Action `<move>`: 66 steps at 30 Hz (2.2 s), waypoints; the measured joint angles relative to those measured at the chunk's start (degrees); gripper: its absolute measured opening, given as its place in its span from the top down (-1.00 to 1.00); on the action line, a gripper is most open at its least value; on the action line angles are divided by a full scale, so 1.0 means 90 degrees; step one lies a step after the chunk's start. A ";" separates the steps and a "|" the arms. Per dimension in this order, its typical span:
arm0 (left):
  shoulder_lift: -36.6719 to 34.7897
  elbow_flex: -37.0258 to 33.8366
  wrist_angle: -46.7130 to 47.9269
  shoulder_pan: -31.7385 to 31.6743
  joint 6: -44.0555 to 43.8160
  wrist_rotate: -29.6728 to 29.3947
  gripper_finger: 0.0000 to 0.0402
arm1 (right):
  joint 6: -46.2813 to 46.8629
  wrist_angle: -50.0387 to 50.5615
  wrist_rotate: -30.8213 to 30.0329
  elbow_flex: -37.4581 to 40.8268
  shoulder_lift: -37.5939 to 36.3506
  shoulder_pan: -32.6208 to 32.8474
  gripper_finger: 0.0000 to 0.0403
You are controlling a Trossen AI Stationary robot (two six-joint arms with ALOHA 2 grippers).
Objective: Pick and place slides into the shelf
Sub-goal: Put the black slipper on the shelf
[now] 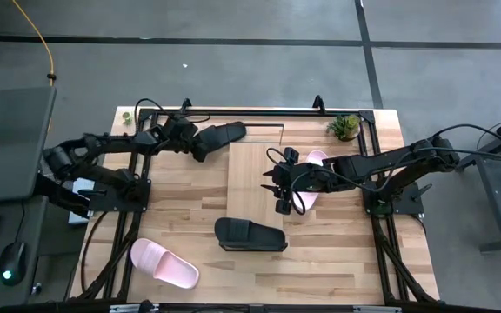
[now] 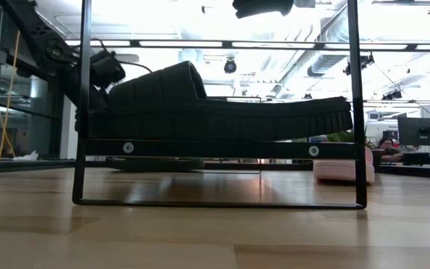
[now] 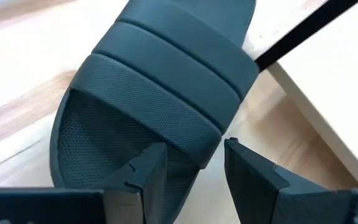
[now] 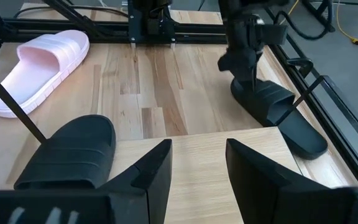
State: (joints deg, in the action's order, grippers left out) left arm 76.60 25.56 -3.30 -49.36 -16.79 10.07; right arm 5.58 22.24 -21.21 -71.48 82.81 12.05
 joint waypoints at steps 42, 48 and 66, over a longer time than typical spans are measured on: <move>0.0872 -0.0002 -0.2332 -0.0007 -0.0353 0.0198 0.91 | 0.0000 0.0067 0.0027 0.0000 0.0000 0.0000 0.29; 0.0872 -0.0002 -0.2335 -0.0012 -0.0276 0.0364 0.97 | -0.0120 0.0067 0.0027 0.0000 0.0000 0.0000 0.29; -0.0055 -0.0002 -0.1955 -0.0015 -0.0002 0.0733 0.98 | -0.0454 -0.0469 0.0185 0.0000 0.0000 -0.0005 0.29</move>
State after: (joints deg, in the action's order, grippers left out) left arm 76.11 25.54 -20.90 -49.50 -16.80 16.67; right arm 1.50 18.02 -19.55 -71.48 82.81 12.01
